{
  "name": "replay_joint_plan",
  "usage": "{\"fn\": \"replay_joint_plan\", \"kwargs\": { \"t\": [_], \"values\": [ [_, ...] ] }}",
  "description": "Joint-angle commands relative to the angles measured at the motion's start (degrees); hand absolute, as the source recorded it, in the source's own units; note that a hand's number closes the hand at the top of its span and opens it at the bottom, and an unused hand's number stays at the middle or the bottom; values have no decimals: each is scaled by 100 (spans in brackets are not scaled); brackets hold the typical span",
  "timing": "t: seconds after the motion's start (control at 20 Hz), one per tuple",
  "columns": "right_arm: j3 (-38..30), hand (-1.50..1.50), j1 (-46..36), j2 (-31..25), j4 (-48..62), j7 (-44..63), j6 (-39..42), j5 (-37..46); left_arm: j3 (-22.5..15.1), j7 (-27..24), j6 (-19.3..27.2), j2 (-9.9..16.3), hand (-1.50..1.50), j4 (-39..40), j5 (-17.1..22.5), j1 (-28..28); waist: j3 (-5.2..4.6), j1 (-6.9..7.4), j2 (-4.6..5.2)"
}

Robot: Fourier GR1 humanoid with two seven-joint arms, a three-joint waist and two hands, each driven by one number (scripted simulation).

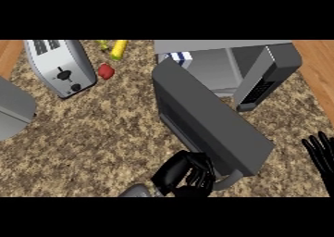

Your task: Pick up the milk, place it into the microwave and close the microwave

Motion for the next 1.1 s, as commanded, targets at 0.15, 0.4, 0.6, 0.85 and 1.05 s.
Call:
{"fn": "replay_joint_plan", "kwargs": {
  "t": [0.15,0.4,0.6,0.85,1.05],
  "values": [
    [309,-150,17,-133,-918,391,375,-447,-671,144,1135,-107,150,188,690,-812,-8,-243,46],
    [409,-150,-58,-307,-1369,868,355,-752,-625,66,1788,-107,150,286,1110,-1217,-21,-382,93],
    [511,-150,25,-236,-1602,1038,313,-987,-390,-25,2169,-110,150,492,1529,-1657,-15,-468,125],
    [426,-150,1,-358,-1677,1208,277,-1194,-288,-1,2536,-111,150,751,1902,-2259,-2,-652,174],
    [424,-150,41,-461,-1923,1420,243,-1413,-21,-130,2657,-112,150,1149,2194,-2671,-6,-725,208]
  ]
}}
